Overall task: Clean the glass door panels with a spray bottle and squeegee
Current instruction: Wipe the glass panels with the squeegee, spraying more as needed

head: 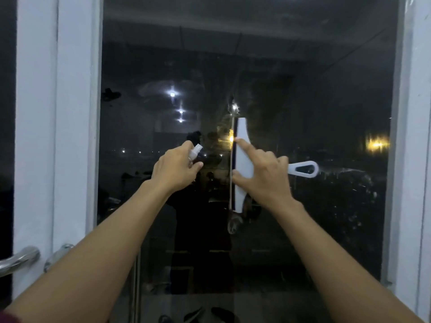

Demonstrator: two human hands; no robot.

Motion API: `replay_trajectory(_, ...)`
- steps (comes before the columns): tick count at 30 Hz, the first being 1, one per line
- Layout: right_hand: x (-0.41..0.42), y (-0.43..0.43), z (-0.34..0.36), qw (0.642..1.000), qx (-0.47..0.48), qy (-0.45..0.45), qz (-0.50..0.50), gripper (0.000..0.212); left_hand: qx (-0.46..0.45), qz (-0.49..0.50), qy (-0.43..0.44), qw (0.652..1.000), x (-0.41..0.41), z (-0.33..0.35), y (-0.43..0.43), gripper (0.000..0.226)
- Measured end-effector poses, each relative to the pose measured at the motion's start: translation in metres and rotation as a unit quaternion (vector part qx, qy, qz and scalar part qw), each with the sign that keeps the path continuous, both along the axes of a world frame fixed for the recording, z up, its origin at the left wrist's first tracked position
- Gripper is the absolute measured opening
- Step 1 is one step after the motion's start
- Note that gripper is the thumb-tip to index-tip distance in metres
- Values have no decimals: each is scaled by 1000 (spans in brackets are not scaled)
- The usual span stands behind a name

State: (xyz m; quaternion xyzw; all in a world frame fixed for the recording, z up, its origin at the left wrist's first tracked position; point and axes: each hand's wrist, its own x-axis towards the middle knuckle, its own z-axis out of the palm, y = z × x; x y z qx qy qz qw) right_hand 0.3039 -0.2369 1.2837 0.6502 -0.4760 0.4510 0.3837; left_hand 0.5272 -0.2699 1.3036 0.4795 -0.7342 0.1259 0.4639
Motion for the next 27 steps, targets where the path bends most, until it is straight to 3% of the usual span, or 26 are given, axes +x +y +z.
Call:
replay_trajectory(3, 48, -9, 1, 1000, 4, 20, 3, 70, 21, -61, 30, 997, 15, -4, 4, 24)
replay_trajectory(8, 77, -24, 3, 1000, 5, 16, -22, 69, 5, -67, 48, 997, 20, -25, 3, 25)
replay_trajectory(27, -37, -11, -19, 997, -2, -27, -72, 66, -10, -30, 51, 998, 21, -31, -6, 32)
